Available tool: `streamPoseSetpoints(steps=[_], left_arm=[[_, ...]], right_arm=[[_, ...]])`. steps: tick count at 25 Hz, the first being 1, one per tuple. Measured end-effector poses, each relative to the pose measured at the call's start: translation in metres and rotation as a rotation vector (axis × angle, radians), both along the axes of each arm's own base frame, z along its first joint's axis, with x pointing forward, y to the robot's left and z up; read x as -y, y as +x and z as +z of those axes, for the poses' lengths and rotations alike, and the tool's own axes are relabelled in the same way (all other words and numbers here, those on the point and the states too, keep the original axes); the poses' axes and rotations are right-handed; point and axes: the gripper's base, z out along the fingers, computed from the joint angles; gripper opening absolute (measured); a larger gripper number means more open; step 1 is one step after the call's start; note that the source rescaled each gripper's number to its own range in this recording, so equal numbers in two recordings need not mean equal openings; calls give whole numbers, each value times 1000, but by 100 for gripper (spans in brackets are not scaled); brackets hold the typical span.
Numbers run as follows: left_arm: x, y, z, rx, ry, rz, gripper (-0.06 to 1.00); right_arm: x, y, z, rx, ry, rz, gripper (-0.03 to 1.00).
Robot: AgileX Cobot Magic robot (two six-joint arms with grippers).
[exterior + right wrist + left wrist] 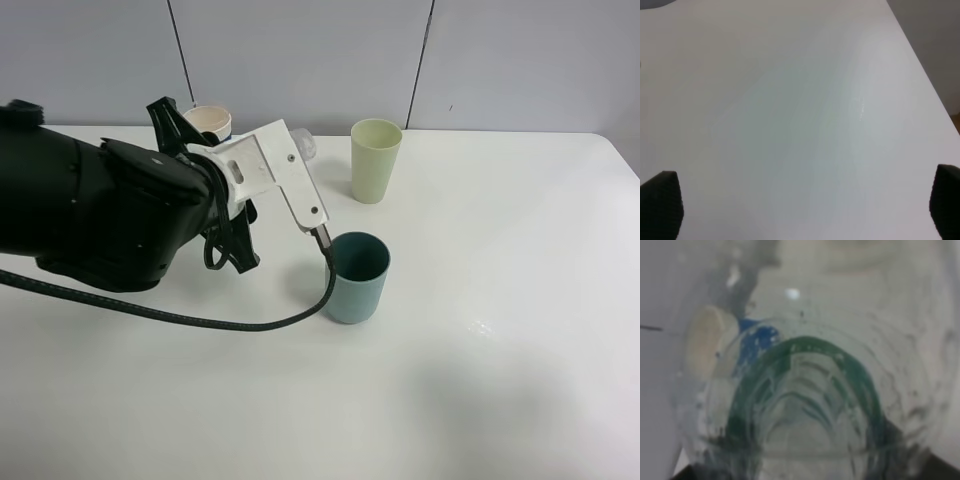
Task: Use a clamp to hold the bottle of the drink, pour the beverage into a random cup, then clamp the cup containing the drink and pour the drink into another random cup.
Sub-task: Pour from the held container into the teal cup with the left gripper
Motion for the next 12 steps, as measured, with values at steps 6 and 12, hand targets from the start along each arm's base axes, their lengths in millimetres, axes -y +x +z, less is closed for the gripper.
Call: streamPoseSetpoints(steps=[6,12], left_arm=[[23,0,-7,-8,76,-70,2],[28,1,-15,-15,134,-83,2]], right_arm=[[0,0,0,0,0,0,100],[0,0,0,0,0,0,100]])
